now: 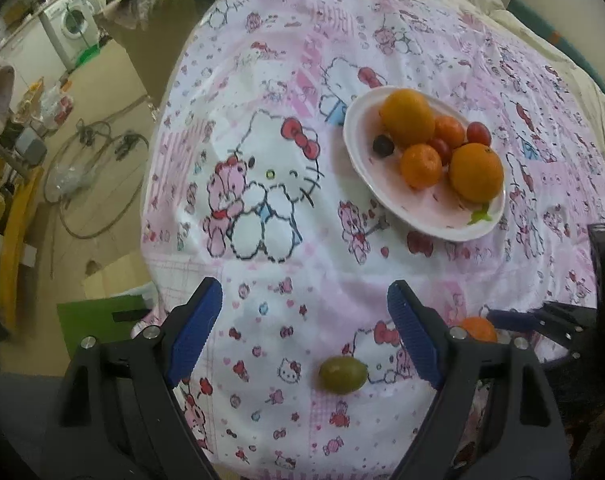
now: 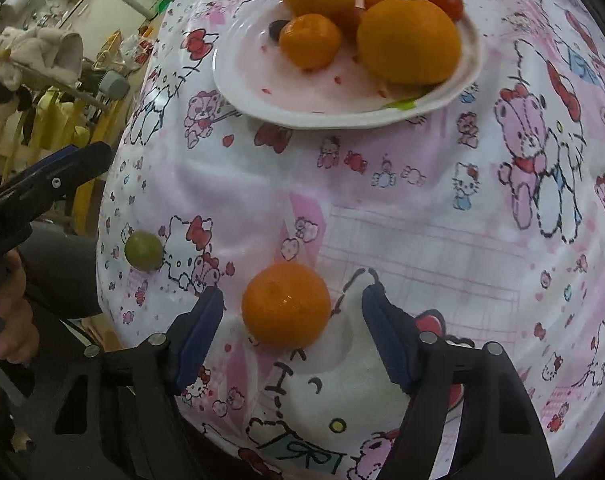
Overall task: Organize fruits
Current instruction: 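Move the right gripper to the last tangerine and grasp it, then grasp the small green fruit with the left gripper while the right gripper lifts the tangerine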
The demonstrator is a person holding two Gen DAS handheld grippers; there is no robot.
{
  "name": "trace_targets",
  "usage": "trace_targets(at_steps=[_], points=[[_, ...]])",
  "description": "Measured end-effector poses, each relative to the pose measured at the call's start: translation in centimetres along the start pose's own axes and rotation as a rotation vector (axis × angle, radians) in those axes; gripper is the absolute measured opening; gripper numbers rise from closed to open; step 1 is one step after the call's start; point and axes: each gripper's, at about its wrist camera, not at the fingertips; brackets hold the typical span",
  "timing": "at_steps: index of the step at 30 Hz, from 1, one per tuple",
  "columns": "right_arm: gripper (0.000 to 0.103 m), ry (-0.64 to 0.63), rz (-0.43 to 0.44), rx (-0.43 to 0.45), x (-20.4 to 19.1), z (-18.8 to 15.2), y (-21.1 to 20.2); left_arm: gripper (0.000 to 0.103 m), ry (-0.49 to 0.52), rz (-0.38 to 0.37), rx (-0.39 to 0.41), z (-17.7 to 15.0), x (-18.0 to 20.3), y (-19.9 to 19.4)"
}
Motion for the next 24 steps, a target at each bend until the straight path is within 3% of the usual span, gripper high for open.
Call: trace_targets(at_steps=[4, 8, 15, 20, 24], points=[[0.046, -0.064, -0.041, 0.006, -0.8, -0.1, 0.2, 0.082, 0.006, -0.017, -0.019, -0.7, -0.2, 0.0], [0.046, -0.061, -0.041, 0.031, -0.7, 0.0, -0.3, 0.082, 0.020, -0.014, -0.068, -1.4, -0.1, 0.9], [0.045, 0.063, 0.018, 0.117, 2.4, 0.7, -3.0, 0.082, 0.090, -0.038, -0.184, -3.9, 1.4, 3.0], [0.045, 0.107, 0.035, 0.134, 3.4, 0.8, -3.6, 0.082, 0.131, 0.020, -0.211, -4.4, 2.1, 4.1], [0.045, 0.108, 0.041, 0.136, 3.4, 0.9, -3.9, 0.082, 0.137, 0.011, -0.228, -4.7, 2.4, 4.4]])
Point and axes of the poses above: each gripper's, at about its wrist camera, not at the fingertips, and y roughly the way its jaws point, x to its right, z to its top, and after that the axes turned 9 degrees about -z, right-handed
